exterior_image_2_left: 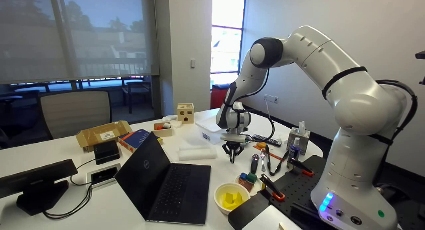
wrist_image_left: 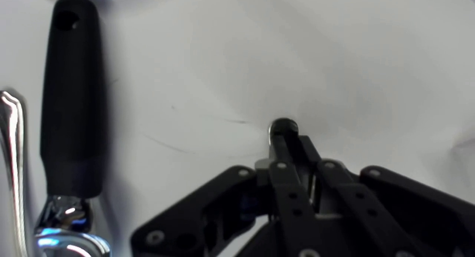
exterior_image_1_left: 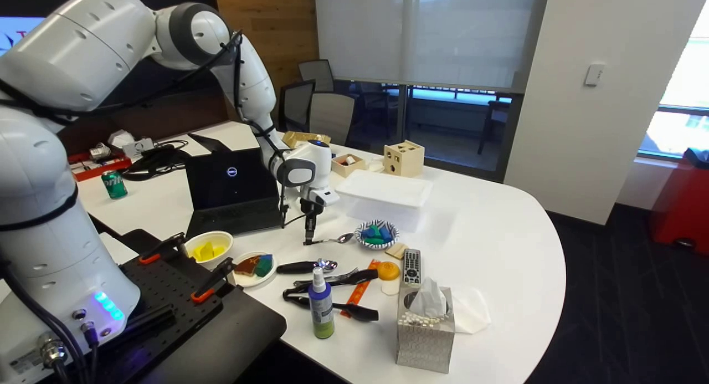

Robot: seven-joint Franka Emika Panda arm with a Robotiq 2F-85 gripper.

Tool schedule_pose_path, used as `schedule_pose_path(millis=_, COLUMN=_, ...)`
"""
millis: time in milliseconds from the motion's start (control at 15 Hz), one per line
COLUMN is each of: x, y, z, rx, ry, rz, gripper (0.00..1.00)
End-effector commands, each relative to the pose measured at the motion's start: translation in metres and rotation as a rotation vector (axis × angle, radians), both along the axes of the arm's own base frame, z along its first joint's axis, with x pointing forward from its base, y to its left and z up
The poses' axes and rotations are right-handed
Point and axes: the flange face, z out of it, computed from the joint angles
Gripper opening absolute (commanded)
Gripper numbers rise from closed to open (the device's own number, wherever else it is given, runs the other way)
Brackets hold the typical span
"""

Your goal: Use the spoon to stir the bowl

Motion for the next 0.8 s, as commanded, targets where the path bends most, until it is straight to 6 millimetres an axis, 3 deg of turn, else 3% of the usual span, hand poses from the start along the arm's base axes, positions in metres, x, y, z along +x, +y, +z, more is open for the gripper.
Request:
schedule_pose_path(millis=0, x=0.0, y=-0.004, z=-0.009, rx=-0.006, ry=0.042, rz=-0.008, gripper=0.0)
schedule_pose_path(millis=400, x=-0.003, y=-0.008, z=0.016, rx=0.026, ry=-0.015, rz=0.013, gripper=0.01)
schedule_pose_path(millis=467, x=-0.003, y=-0.009, z=0.02, rx=0.024, ry=-0.019, rz=0.012, gripper=0.26)
schedule_pose_path(millis=600, x=-0.004, y=-0.011, z=0.029, rx=0.024, ry=-0.038, rz=0.02, gripper=0.31)
schedule_pose_path(millis=733, x=-0.005, y=-0.014, z=0.033, rx=0.016, ry=-0.038, rz=0.015, gripper=0.46)
